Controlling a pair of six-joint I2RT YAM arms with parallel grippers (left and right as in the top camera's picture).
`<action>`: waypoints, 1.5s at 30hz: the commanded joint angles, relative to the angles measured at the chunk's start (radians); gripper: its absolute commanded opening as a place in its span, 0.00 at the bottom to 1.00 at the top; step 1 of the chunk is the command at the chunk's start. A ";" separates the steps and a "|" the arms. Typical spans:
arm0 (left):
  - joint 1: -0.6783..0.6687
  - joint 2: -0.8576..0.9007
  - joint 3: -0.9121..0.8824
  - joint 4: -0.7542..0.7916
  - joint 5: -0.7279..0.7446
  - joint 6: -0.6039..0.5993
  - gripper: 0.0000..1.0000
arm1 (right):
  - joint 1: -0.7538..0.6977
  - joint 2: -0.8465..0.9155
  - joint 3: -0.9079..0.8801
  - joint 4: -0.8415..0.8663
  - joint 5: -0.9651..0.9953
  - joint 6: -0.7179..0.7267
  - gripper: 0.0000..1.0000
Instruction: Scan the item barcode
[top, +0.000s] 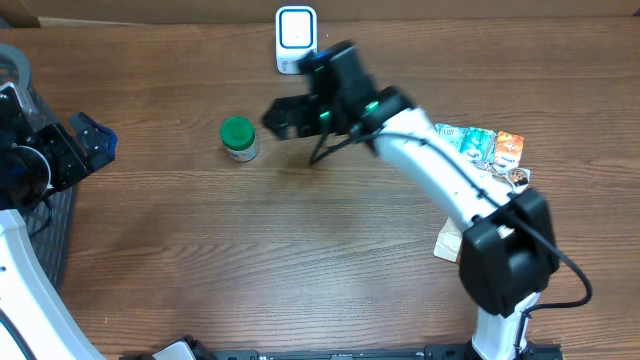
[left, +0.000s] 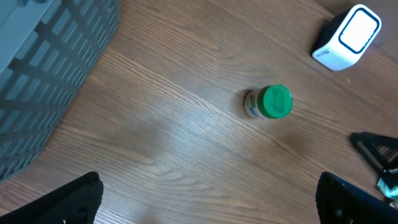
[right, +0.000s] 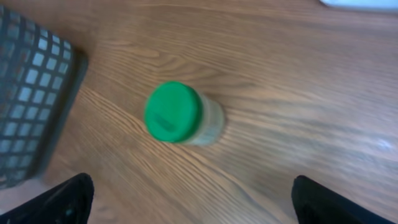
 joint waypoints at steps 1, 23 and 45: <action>0.003 0.002 0.012 0.002 0.008 0.019 1.00 | 0.097 0.036 0.041 0.028 0.237 -0.069 1.00; 0.003 0.002 0.012 0.002 0.008 0.019 0.99 | 0.216 0.341 0.281 0.051 0.308 -0.303 1.00; 0.003 0.002 0.012 0.001 0.008 0.019 0.99 | 0.212 0.438 0.278 0.190 0.394 -0.234 0.95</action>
